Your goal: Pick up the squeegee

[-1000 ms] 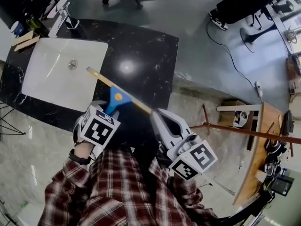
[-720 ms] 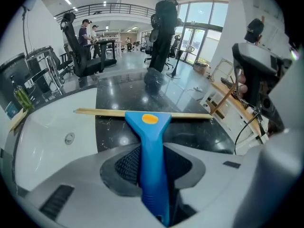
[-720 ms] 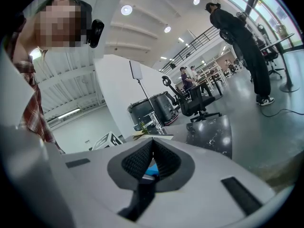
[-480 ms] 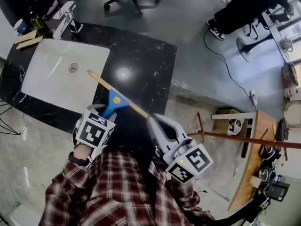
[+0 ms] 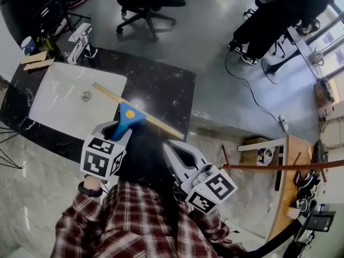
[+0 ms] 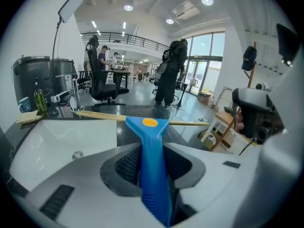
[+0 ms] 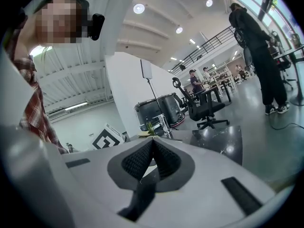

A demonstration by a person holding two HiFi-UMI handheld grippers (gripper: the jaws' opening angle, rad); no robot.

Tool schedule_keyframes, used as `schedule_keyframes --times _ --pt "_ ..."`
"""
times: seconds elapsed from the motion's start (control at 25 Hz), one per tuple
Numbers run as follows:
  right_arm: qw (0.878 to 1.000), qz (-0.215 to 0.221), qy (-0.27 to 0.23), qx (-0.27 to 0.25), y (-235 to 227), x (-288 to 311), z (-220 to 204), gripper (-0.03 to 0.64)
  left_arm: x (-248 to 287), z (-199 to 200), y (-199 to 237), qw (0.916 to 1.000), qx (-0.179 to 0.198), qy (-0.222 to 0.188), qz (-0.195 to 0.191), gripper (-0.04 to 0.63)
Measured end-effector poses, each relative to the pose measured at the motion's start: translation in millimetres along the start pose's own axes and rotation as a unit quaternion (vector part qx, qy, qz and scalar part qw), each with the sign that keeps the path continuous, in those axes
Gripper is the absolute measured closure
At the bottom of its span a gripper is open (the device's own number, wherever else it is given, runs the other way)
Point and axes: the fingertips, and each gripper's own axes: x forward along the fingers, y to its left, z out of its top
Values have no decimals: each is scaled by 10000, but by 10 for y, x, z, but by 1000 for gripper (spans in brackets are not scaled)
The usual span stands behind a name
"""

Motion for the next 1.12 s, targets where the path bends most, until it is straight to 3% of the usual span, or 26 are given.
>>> schedule_keyframes --times 0.32,0.72,0.88,1.12 --pt "9996 21 -155 -224 112 102 131 604 -413 589 108 9923 -119 -1229 -61 456" --pt "9985 -64 -327 -424 107 178 283 604 -1044 1173 -78 9635 -161 -2619 -524 456" --pt "9981 -89 -370 -481 82 225 339 604 -1206 1256 -184 9531 -178 -2928 -746 456" --pt "9977 -93 -361 -566 51 289 384 604 -1218 1251 -222 9498 -262 -2986 -899 456"
